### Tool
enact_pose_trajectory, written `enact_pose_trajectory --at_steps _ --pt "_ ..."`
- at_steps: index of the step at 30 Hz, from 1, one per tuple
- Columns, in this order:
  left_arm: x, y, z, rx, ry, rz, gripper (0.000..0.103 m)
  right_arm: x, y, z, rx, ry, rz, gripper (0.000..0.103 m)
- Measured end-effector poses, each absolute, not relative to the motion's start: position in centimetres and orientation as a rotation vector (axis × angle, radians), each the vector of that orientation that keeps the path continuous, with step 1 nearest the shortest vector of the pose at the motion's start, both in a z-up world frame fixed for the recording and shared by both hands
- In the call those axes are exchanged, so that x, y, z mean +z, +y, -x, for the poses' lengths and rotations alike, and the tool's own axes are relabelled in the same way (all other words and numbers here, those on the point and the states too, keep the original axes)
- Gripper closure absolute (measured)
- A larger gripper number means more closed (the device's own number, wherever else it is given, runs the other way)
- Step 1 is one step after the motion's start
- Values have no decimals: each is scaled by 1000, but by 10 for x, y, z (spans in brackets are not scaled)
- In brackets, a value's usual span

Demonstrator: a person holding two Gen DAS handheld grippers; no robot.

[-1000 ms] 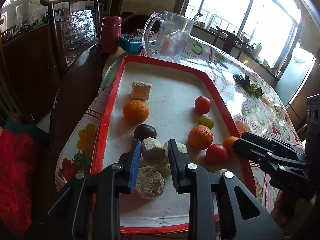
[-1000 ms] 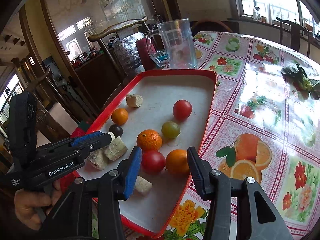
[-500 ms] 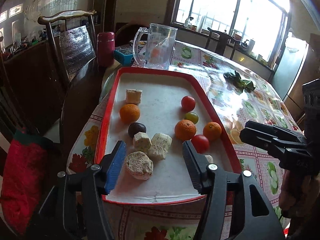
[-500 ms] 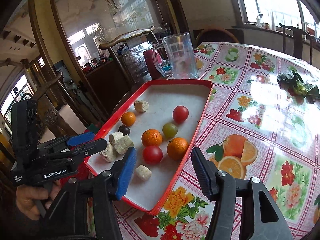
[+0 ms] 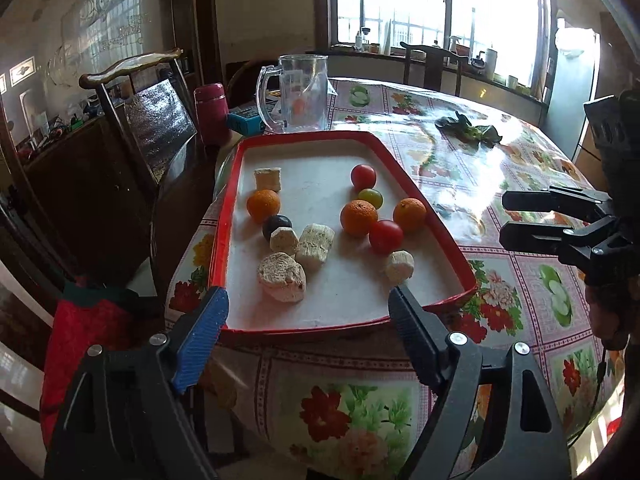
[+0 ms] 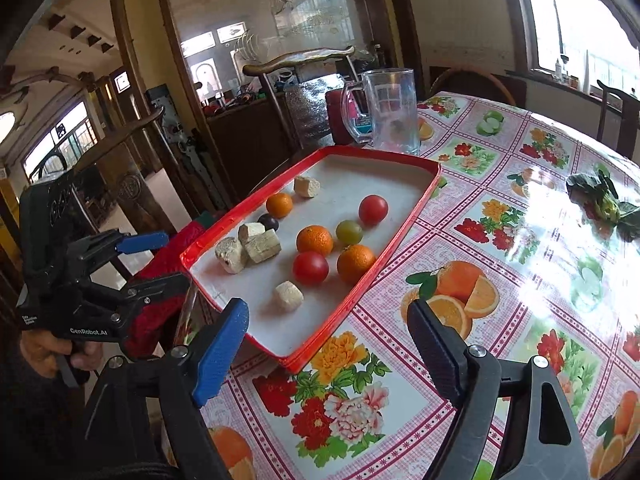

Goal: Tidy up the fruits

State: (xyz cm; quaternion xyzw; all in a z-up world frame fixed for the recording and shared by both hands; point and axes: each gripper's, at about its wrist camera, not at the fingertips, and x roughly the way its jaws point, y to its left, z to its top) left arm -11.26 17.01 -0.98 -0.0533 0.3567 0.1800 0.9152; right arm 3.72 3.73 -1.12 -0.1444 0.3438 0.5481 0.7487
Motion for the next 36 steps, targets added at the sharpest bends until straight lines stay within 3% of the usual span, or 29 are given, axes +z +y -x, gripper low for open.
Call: enact_pose_trajectory --at_steps 16,36 --pt "1 133 129 346 710 34 20 -26 17 4 1327 658 519 16" --pt "4 127 131 334 699 46 20 -28 18 6 1357 661 499 16"
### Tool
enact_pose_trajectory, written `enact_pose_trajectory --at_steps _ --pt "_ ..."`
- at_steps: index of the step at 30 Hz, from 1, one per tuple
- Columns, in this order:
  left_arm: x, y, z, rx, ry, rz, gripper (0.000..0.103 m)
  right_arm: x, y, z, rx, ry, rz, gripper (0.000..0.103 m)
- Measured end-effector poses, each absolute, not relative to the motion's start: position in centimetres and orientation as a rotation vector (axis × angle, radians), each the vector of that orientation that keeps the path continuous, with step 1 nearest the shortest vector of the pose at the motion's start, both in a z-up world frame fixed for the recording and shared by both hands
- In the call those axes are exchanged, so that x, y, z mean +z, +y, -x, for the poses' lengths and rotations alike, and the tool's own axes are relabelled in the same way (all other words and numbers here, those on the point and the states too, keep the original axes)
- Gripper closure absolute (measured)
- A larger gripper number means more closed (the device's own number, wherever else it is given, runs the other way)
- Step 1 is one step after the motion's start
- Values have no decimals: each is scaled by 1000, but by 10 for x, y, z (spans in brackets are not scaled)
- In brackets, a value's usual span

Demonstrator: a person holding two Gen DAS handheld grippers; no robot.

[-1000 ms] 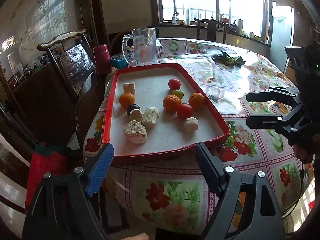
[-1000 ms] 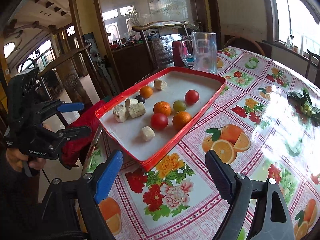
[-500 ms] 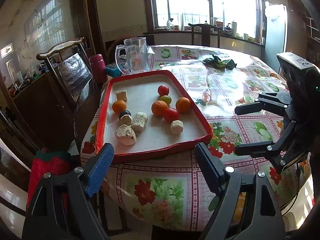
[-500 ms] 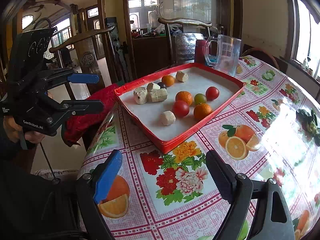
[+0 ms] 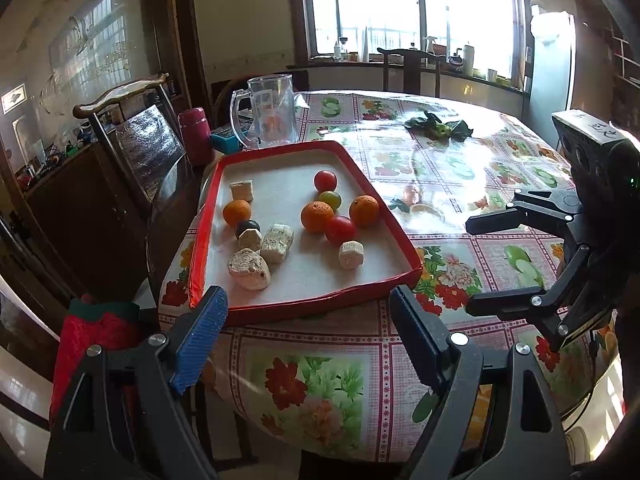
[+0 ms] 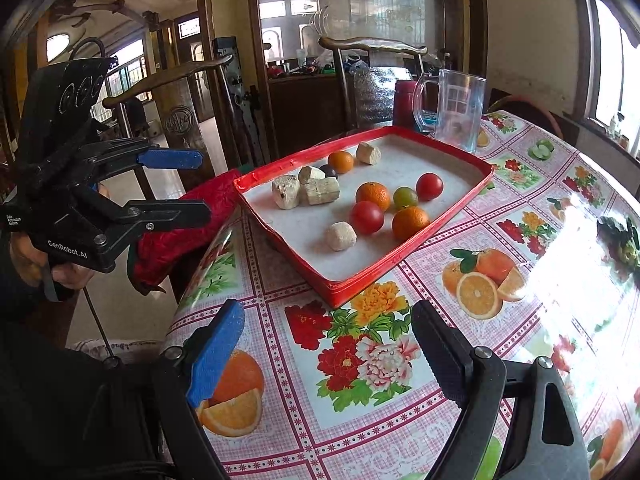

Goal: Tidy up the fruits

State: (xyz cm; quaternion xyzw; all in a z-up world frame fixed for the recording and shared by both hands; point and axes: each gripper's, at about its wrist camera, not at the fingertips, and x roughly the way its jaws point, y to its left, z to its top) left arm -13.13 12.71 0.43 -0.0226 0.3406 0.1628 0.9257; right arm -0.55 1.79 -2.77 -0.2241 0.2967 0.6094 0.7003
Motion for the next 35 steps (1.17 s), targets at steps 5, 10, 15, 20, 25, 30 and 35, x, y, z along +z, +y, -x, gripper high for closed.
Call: enact_pose_trajectory --at_steps 5,10,15,20,25,30,35 --pt "3 131 131 334 698 63 20 -29 18 5 1355 667 499 16" --pt "3 132 132 329 697 77 20 -28 17 5 1358 659 497 16" --pt "4 131 133 331 678 74 20 -26 17 5 1361 655 493 16" --pt "3 133 133 349 671 71 20 -26 19 7 1368 650 499 16" --pt "3 135 134 351 672 73 20 -27 21 7 1365 656 505 16" --pt "2 134 133 349 676 67 20 -28 22 7 1357 658 508 16" --pt "4 134 131 352 682 73 17 -31 23 2 1294 674 519 14"
